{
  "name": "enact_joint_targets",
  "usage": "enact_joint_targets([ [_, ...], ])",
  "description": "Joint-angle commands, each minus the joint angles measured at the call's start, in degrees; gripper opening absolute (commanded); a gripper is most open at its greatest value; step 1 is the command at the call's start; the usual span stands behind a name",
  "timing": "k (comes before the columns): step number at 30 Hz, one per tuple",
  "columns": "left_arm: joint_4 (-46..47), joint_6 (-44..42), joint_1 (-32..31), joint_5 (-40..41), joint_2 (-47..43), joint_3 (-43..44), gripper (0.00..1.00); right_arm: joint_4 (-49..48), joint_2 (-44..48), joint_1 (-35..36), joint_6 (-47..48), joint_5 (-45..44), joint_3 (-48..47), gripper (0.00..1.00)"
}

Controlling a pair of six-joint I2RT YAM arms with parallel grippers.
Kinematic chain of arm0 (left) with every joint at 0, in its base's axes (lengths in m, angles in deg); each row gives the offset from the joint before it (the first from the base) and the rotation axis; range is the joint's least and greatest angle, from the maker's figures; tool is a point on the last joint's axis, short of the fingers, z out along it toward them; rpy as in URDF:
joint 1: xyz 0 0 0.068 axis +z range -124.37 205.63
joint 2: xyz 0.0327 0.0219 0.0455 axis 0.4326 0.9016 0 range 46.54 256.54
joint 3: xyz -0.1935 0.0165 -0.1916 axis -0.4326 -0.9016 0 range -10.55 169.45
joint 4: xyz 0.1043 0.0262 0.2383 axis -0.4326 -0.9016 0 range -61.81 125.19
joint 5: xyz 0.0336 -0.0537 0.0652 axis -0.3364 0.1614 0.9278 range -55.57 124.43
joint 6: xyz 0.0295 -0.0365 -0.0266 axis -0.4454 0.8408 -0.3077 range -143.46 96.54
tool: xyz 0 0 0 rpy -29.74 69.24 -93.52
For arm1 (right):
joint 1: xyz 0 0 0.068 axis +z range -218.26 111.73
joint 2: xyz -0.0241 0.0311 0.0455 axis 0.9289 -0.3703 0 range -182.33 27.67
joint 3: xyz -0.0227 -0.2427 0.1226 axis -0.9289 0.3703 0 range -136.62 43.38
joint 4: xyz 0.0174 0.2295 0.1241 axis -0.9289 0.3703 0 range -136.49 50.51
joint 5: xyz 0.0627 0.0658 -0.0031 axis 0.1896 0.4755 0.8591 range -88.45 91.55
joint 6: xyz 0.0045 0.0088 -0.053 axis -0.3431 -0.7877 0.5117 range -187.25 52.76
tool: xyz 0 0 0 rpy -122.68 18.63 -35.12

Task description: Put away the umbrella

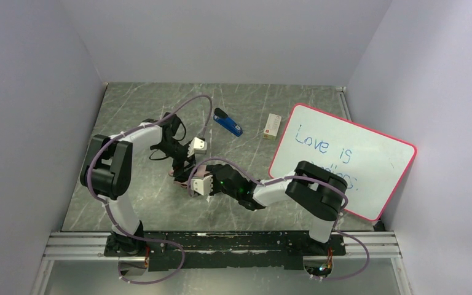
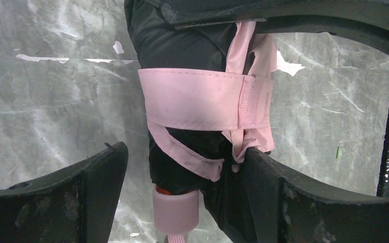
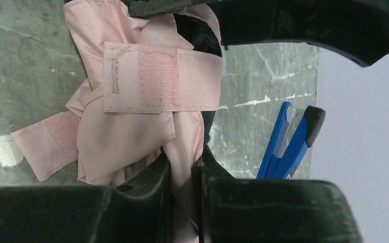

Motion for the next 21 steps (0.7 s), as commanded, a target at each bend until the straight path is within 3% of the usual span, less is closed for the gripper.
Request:
enact_joint_targets([
  [1,2.64,0.12,-1.74,0.83,1.93,-0.13,0.82,11.47,-3.22,0.13,-2.13,-0.91,3.26,0.05],
  [10,1.12,2.22,-3.26,5.94,6.54,1.20,0.37,10.42,-2.60,0.17,-2.05,-1.18,4.11,0.05],
  [17,0.73,4.75,-3.26,8.56,7.85,0.72,0.08,9.13,-1.88,0.16,-2.77,-0.42,4.22,0.06],
  [21,1.49,6.30,-3.30,9.06,7.39,-0.13,0.05,7.66,0.76,0.15,-4.65,0.12,3.81,0.15],
])
